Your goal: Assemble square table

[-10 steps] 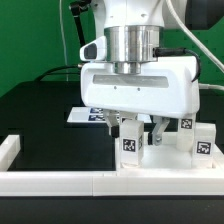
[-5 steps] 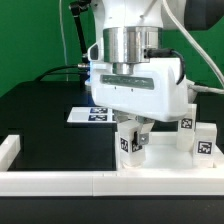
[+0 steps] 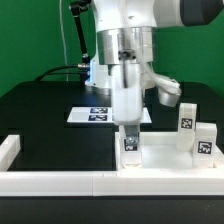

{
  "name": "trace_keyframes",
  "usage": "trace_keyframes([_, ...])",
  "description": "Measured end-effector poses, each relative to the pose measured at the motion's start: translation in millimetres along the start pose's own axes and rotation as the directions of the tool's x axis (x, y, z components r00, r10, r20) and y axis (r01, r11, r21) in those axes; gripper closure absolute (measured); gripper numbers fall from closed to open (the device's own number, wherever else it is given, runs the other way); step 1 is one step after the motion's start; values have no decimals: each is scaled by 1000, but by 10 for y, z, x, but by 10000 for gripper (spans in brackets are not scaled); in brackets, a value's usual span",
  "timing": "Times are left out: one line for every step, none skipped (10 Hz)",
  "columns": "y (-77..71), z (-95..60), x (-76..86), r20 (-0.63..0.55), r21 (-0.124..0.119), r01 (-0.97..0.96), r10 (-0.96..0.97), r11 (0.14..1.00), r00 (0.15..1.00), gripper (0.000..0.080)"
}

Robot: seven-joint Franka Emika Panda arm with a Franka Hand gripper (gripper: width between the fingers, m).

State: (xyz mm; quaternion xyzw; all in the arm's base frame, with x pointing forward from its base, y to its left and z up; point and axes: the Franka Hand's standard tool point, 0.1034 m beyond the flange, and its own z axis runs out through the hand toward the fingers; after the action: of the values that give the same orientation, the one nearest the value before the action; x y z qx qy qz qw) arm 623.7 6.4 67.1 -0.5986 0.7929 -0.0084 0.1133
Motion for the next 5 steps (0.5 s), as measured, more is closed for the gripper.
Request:
trace_keyframes([-5,0,-3,3,0,-116,116,993,993,508])
trace_keyframes([-7,0,-4,3,0,-175,175,985,985,508])
trace_keyframes([-6,0,-1,1,0,-154,154,988,988,508])
trace_keyframes([4,2,-7,-4,-6,-110,110,994,994,402])
trace_keyframes([73,8,-52,-21,-55,3,-4,998,1000,402])
